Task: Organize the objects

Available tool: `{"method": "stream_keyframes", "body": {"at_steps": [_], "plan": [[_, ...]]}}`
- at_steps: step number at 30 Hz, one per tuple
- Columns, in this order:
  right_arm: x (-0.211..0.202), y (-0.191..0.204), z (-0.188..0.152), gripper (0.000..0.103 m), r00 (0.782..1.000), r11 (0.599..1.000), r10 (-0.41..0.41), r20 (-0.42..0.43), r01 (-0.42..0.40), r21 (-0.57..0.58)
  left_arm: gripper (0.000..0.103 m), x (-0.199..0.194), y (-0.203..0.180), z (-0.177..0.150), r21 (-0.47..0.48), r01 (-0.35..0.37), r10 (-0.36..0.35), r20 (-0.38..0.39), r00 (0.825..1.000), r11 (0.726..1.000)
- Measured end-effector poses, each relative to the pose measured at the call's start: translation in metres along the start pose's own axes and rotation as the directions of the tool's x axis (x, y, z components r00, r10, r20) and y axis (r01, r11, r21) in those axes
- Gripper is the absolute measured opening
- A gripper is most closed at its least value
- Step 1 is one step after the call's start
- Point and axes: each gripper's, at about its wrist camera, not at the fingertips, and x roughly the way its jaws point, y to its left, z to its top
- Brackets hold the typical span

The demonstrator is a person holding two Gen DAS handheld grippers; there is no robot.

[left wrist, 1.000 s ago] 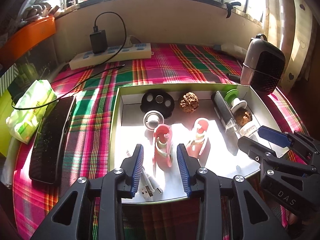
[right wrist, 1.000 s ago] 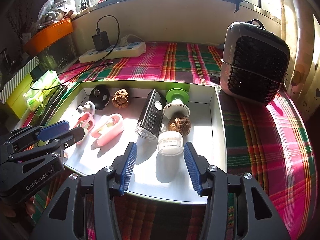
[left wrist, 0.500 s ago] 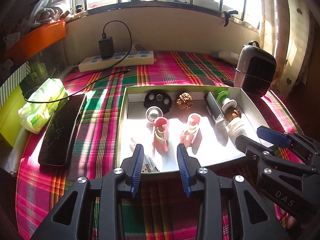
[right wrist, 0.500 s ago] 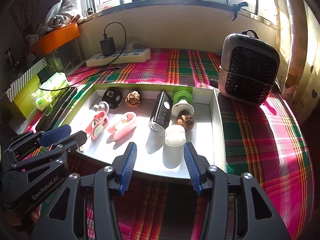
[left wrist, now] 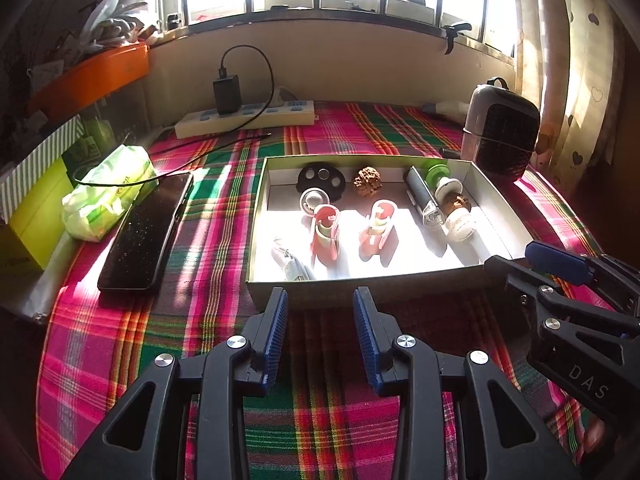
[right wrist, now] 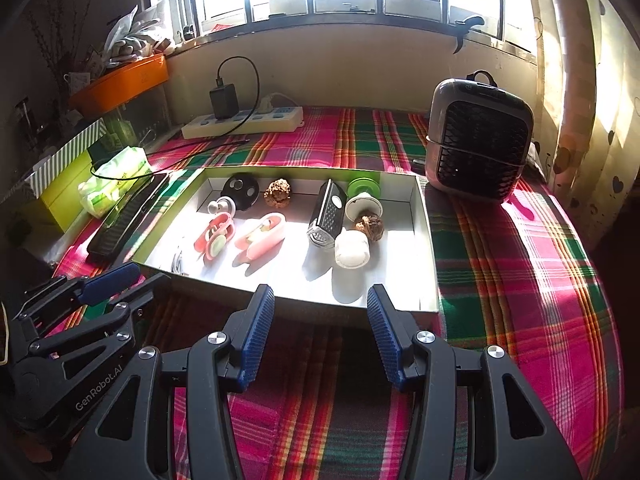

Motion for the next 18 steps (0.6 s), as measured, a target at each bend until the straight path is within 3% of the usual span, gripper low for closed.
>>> {"method": "stream_keyframes", "body": {"at_steps": [3,14,18], "plan": [[-0.001,0.003,-0.008,0.05,1.0,1.0,0.007,-0.012,-0.007,-0.001,0.033,-0.004,-0.002,-0.008,0.01,-0.02,0.02,0.003,1.0,1.0],[-0.001,0.001,-0.046,0.05,0.996,1.0,0.005,-0.092,-0.002,0.03,0.033,-0.003,-0.012,-0.045,0.014,0.012,-0.011,-0.092,0.996,1.0],[-0.004,0.0,-0.055,0.05,0.995,0.999,-0.002,-0.103,0.005,0.035,0.033,-0.007,-0.017,-0.051,0.022,0.013,-0.01,-0.096,0.995,1.0]]}}
